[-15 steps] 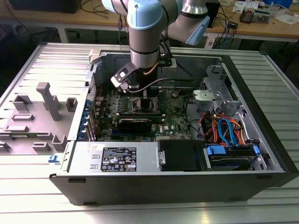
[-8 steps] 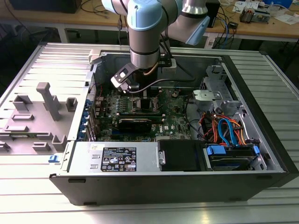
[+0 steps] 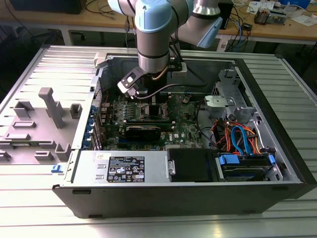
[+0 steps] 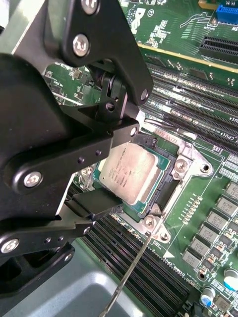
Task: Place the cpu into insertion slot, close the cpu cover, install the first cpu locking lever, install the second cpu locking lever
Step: 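Place the cpu into insertion slot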
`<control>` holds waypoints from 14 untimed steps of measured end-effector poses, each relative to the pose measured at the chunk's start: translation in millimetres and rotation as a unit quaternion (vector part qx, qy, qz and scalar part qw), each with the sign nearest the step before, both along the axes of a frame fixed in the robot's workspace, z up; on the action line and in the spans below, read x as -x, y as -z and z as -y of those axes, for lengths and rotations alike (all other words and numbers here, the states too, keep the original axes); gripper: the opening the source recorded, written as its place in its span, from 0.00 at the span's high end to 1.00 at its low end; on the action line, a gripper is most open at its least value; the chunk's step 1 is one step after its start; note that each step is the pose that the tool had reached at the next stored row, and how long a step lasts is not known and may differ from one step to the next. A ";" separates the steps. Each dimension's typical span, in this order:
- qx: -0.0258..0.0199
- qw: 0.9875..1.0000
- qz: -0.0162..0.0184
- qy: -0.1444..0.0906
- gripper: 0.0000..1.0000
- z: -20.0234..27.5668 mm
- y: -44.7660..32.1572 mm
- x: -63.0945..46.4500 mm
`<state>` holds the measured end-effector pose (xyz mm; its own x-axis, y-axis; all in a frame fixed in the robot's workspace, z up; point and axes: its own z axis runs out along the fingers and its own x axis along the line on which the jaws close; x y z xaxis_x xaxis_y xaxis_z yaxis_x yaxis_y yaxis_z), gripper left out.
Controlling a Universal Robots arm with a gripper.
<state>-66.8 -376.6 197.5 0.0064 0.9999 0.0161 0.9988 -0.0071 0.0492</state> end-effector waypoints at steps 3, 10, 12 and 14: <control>0.001 1.000 0.000 0.000 0.39 0.0 -1.2 0.1; 0.009 1.000 0.000 0.000 0.39 0.0 -6.4 0.1; 0.010 1.000 0.000 0.000 0.39 0.0 -8.0 0.1; 0.012 1.000 0.000 0.000 0.39 0.0 -10.3 0.1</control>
